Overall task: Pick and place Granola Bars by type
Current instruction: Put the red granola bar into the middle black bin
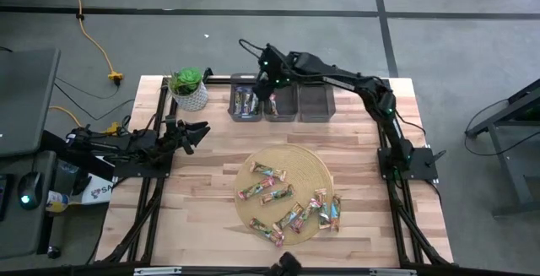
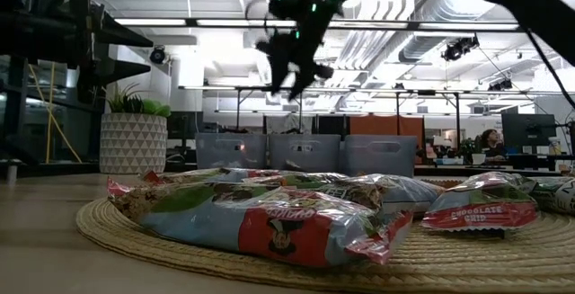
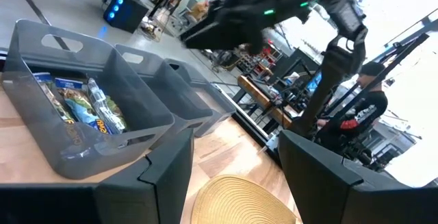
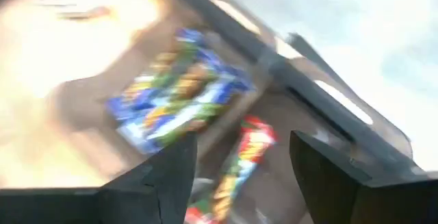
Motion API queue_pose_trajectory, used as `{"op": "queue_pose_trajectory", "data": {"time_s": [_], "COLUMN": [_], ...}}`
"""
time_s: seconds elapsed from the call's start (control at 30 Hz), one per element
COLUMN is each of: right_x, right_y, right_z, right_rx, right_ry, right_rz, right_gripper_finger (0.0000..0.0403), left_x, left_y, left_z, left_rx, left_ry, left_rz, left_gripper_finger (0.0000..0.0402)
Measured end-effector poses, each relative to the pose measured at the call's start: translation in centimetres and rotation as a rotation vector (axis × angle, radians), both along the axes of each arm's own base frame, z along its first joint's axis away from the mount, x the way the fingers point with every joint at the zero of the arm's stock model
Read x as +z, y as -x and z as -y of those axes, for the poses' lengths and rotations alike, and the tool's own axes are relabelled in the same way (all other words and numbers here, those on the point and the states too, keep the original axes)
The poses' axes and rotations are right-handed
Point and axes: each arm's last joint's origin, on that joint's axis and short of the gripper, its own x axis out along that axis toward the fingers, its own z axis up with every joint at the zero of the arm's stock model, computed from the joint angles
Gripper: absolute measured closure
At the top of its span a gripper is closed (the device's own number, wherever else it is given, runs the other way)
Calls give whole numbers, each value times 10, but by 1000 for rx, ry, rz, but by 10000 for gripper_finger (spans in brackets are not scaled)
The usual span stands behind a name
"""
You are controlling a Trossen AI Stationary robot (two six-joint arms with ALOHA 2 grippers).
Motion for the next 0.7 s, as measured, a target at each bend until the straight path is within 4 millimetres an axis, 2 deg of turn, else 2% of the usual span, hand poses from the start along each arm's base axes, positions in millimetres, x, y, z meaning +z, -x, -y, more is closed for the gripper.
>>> {"op": "queue_pose_trajectory", "data": {"time_s": [0.23, 0.37, 0.53, 0.7], "right_x": [40, 46, 32, 3], "right_y": [-1, -14, -26, -27], "right_z": [-49, -93, -161, -213], "right_rx": [354, 584, 846, 962], "right_ry": [-67, -94, 44, 171], "right_rz": [140, 193, 101, -26], "right_gripper_finger": [185, 187, 185, 186], "left_x": [0, 0, 0, 0], "left_y": [0, 0, 0, 0], "left_z": [0, 0, 0, 0], "left_rx": [0, 0, 0, 0], "left_ry": [0, 0, 0, 0], "left_rz": [0, 0, 0, 0], "left_gripper_finger": [190, 190, 190, 190]}}
